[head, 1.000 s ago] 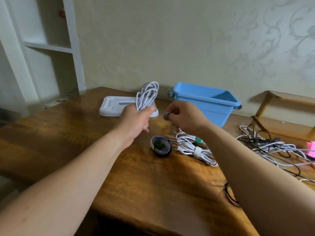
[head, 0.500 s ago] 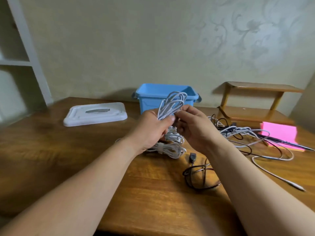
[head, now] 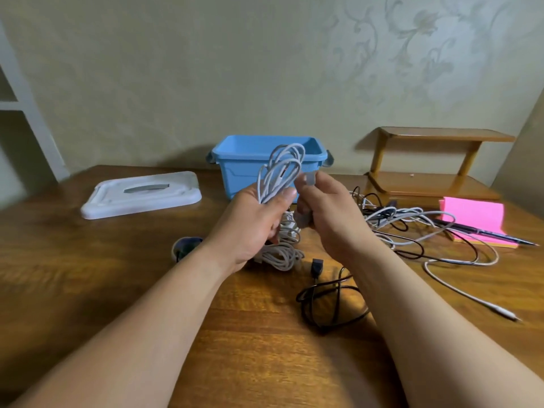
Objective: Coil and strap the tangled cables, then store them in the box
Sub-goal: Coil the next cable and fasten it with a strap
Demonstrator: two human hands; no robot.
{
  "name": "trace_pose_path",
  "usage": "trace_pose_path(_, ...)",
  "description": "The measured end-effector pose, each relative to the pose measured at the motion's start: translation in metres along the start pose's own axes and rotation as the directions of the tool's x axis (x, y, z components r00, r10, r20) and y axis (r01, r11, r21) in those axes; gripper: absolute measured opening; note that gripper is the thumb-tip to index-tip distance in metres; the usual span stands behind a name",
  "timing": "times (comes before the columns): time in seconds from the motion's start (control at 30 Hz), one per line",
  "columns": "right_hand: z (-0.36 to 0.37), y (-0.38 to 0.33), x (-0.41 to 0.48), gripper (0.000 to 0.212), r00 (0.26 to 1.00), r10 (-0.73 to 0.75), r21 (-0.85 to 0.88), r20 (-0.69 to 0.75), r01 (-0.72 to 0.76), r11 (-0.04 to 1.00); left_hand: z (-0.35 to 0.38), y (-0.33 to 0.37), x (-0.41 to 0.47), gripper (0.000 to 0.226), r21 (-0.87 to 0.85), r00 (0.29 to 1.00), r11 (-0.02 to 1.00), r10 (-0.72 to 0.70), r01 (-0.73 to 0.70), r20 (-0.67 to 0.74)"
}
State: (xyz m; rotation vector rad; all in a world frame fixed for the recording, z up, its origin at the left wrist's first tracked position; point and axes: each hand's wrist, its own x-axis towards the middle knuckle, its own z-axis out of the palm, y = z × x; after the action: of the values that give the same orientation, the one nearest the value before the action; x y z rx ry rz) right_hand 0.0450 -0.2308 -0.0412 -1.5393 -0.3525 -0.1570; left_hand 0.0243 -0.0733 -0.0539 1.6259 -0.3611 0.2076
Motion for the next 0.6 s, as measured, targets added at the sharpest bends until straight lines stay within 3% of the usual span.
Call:
trace_pose_path(0.13, 0.006, 0.002, -0.006, 0.019, 0.995, -0.094, -0.381, -0.024, 0.077, 0.921, 0.001, -0.001, -0.002, 0.009, -0.017, 1.0, 1.0, 0.008, -0.008, -0.029)
trace_pose_path(0.23, 0.009, 0.002, -0.009, 0.023, 0.987, -0.161, -0.676, 0.013, 0.127, 0.726, 0.0, 0.001, -0.002, 0.012, -0.006, 0.998, 1.0, 0.026, -0.026, -0.064)
trace_pose_path(0.33, 0.011, 0.001, -0.012, 0.025, 0.971, -0.232, -0.782, 0.064, 0.194, 0.593, -0.004, 0.0, 0.0, 0.018, 0.063, 0.99, 0.997, 0.043, -0.034, -0.137)
trace_pose_path(0.4, 0.01, -0.001, -0.015, 0.026, 0.966, -0.238, -0.742, 0.102, 0.233, 0.629, -0.008, 0.001, 0.0, 0.023, 0.088, 0.988, 0.996, 0.045, -0.032, -0.146)
trace_pose_path(0.47, 0.005, -0.003, -0.014, 0.026, 0.98, -0.155, -0.546, 0.124, 0.198, 0.814, -0.014, 0.004, 0.0, 0.018, 0.082, 0.991, 0.996, 0.032, -0.021, -0.133)
trace_pose_path(0.53, -0.001, -0.004, -0.008, 0.024, 0.984, -0.016, -0.256, 0.179, 0.063, 0.965, -0.019, 0.008, 0.0, 0.011, 0.098, 0.994, 0.995, 0.002, 0.008, -0.105)
trace_pose_path(0.6, -0.004, -0.003, -0.005, 0.026, 0.955, 0.099, -0.003, 0.278, -0.102, 0.995, -0.023, 0.009, 0.001, 0.01, 0.157, 0.998, 0.988, -0.002, 0.01, -0.056)
